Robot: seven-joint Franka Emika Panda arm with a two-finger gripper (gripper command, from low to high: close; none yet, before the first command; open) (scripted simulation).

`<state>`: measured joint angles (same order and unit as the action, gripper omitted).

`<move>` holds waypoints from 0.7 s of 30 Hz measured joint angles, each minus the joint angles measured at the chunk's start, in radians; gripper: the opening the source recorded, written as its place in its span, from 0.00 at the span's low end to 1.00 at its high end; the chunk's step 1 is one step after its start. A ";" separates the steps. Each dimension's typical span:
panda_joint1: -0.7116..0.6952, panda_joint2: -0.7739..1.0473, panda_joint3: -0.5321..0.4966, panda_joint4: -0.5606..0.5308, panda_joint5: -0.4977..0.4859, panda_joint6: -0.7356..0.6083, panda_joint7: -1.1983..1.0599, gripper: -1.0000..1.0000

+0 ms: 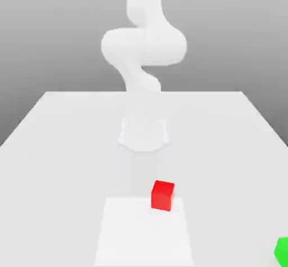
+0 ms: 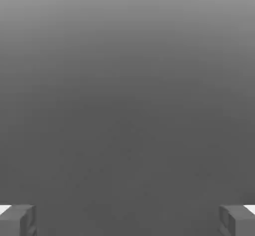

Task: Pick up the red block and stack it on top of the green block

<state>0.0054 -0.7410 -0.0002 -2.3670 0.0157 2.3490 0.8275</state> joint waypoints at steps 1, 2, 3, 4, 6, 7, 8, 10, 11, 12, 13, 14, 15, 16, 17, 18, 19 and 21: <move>0.001 0.029 0.003 -0.032 0.009 0.024 0.013 0.50; 0.004 0.058 0.004 -0.064 0.015 0.048 0.026 0.50; 0.005 0.087 0.008 -0.096 0.023 0.072 0.039 0.50; 0.007 0.115 0.013 -0.128 0.030 0.095 0.053 0.50; 0.009 0.172 0.025 -0.191 0.043 0.141 0.081 0.50; 0.010 0.200 0.032 -0.223 0.049 0.164 0.095 0.50; 0.012 0.228 0.040 -0.255 0.054 0.187 0.110 0.50; 0.014 0.286 0.058 -0.321 0.063 0.234 0.143 0.50; 0.014 0.316 0.068 -0.355 0.066 0.259 0.162 0.50; 0.015 0.347 0.078 -0.390 0.068 0.284 0.181 0.50; 0.015 0.380 0.090 -0.426 0.069 0.310 0.202 0.50; 0.014 0.414 0.102 -0.463 0.068 0.338 0.226 0.50; 0.013 0.454 0.115 -0.500 0.066 0.369 0.251 0.50; 0.010 0.507 0.127 -0.529 0.061 0.410 0.276 0.50; 0.006 0.575 0.138 -0.549 0.049 0.462 0.304 0.50; 0.006 0.651 0.139 -0.561 0.023 0.520 0.337 0.50; 0.006 0.707 0.133 -0.564 -0.001 0.565 0.361 0.50; 0.020 0.795 0.108 -0.561 -0.051 0.637 0.401 0.50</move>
<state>0.0257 0.0537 0.1080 -2.9276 -0.0353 2.9856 1.2287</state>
